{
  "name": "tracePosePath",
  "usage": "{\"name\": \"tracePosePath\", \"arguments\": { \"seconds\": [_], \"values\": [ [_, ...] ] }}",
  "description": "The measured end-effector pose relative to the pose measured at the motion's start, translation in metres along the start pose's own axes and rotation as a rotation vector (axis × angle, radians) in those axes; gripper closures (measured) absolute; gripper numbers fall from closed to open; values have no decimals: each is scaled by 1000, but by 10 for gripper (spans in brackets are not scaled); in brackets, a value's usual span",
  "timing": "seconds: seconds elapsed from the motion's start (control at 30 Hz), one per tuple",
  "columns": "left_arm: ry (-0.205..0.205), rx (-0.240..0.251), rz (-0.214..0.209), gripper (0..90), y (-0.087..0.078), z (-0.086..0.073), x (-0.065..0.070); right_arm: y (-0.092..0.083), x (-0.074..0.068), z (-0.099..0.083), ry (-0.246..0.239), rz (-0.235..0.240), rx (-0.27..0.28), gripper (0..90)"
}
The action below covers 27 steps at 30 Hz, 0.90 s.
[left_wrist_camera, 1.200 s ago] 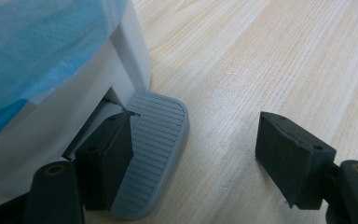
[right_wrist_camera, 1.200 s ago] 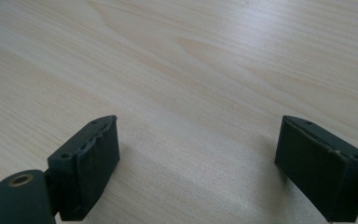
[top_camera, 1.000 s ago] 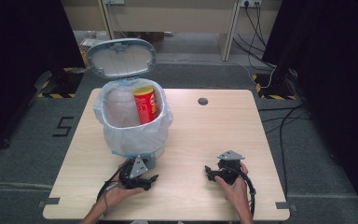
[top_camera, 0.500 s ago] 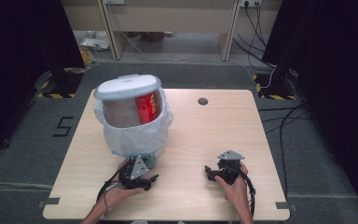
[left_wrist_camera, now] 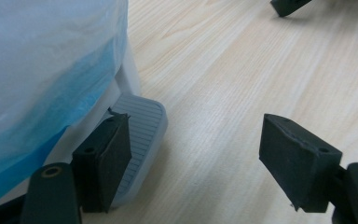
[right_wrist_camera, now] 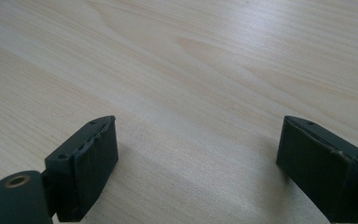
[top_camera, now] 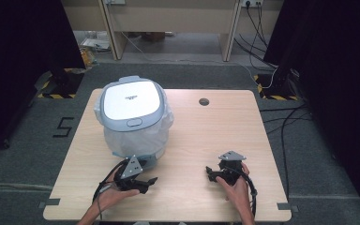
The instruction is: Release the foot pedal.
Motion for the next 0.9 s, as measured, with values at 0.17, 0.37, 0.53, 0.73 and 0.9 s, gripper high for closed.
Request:
{"name": "tracePosePath", "arguments": {
  "seconds": [0.17, 0.37, 0.53, 0.73, 0.9],
  "values": [
    [-15, 18, -2, 244, -9, 1, -2, 0, 0, 0, 1, 0, 0, 127],
    [-33, 16, -5, 239, -21, -7, -6, 0, 0, 0, 0, 0, 0, 127],
    [-68, 22, 0, 234, -29, -15, -11, 0, 0, 0, 0, 0, 0, 127],
    [-103, 20, 6, 196, -36, -21, -17, 0, 0, 0, 0, 0, 0, 127],
    [-98, 29, -2, 178, -40, -24, -19, 0, 0, 0, 0, 0, 0, 126]
  ]
}}
Point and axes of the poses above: each handheld gripper's, and its own axes: y roughly forward along the jaws, z roughly out of its top, x roughly to its right, the point moved 4 cm from there along y, roughly forward along the jaws, and after that the axes turned 13 degrees about y, right-handed, at the moved point
